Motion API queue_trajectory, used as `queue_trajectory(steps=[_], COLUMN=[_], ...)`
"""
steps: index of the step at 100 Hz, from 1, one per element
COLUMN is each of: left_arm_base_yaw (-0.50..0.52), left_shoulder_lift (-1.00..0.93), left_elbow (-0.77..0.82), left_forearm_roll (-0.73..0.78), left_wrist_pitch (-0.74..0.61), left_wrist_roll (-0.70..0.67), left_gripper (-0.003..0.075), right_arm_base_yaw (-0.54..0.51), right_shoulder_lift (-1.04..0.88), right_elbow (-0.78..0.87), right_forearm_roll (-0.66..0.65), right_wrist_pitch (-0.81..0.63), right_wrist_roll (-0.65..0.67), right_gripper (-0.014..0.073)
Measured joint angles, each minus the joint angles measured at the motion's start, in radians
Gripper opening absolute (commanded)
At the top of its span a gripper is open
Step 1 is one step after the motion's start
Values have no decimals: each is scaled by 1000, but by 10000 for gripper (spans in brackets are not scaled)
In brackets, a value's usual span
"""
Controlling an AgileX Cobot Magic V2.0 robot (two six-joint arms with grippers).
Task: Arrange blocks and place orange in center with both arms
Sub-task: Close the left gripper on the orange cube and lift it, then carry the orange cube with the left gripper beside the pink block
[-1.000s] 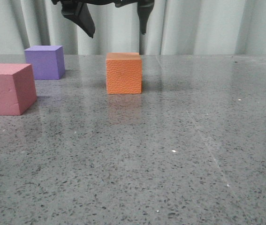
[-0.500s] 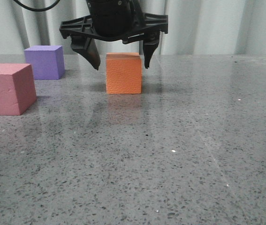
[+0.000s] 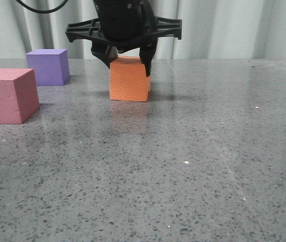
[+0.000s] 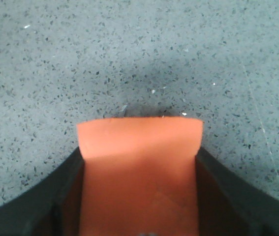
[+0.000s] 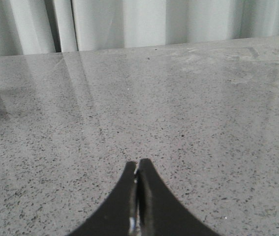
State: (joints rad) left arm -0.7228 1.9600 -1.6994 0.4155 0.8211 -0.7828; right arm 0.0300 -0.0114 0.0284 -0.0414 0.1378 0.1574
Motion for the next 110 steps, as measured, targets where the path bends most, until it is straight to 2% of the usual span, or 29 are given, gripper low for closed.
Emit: queue_trajectory(steps=[16,32,51,72,91,110], left_arm_base_yaw=[0,0,54,144,210,253], left_shoulder_lift=[-58,-158,-257,-333,-400,-420], left_elbow=[0,0,26,172,337,420], left_forearm_roll=[0,73,125,129,112,101], left_wrist_pitch=[-2,-5,1,-17,-108,-149], left_wrist_roll=[60,76,76,61,31,29], left_gripper=[96,96,96,96,96,96], right_arm_base_yaw=[0,0,0,0,0,0], right_shoulder_lift=[0,0,0,0,0,0], right_elbow=[0,0,0,0,0,0], right_forearm_roll=[0,0,0,0,0,0], right_wrist_pitch=[0,0,0,0,0,0], right_wrist_roll=[0,0,-1,-1,-1,-1], right_gripper=[-67,-67,-67,-67,-67,-67])
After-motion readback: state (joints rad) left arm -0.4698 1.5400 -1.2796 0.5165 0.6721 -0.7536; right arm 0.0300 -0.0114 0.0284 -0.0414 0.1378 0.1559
